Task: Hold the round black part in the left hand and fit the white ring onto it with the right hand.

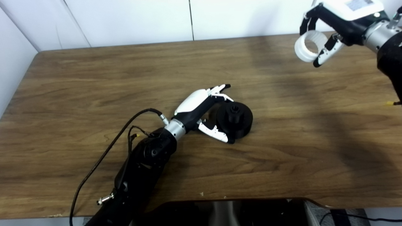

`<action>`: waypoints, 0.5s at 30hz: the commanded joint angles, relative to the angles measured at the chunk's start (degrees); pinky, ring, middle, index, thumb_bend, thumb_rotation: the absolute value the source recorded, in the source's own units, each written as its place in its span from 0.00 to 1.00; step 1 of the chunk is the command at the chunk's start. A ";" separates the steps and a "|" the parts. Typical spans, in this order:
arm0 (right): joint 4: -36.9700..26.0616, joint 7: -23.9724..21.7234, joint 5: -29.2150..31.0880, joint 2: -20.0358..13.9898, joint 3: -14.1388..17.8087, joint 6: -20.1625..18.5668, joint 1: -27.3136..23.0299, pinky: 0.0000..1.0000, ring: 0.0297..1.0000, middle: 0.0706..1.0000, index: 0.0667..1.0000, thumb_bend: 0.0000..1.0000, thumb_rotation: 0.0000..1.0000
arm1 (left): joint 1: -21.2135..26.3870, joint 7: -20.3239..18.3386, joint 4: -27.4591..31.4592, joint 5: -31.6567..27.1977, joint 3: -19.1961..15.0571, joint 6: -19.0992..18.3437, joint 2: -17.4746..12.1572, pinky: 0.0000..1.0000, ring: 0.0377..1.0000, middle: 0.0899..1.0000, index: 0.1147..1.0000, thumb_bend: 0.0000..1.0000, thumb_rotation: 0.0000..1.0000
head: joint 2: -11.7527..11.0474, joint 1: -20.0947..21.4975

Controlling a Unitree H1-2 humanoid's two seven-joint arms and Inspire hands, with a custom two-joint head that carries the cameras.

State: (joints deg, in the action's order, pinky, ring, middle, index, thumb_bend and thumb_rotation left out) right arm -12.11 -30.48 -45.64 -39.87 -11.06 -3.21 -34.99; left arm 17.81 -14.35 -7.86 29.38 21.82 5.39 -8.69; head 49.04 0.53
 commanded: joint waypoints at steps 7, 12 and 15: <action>-4.55 1.35 1.58 1.37 1.69 0.91 -1.52 0.95 0.68 0.45 0.45 0.53 0.01 | 2.00 -0.14 0.61 0.24 0.03 -0.43 -0.37 1.00 1.00 1.00 0.59 1.00 0.34 | 0.14 -0.09; -6.45 2.25 2.14 2.41 1.18 3.24 -0.62 0.94 0.68 0.43 0.48 0.53 0.01 | 2.04 -0.12 0.76 0.48 0.08 -0.50 -0.52 1.00 1.00 1.00 0.59 1.00 0.33 | 0.35 0.18; -7.46 2.72 2.92 2.86 1.10 4.98 0.19 0.93 0.67 0.43 0.48 0.53 0.01 | 2.04 -0.54 1.13 0.47 0.13 -1.14 -0.51 1.00 1.00 1.00 0.59 1.00 0.33 | 0.35 0.18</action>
State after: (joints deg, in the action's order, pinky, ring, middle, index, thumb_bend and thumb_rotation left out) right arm -17.48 -29.48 -43.50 -36.67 -10.64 -0.35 -33.34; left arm 17.87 -14.42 -7.83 29.39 21.94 5.14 -8.76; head 49.39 0.62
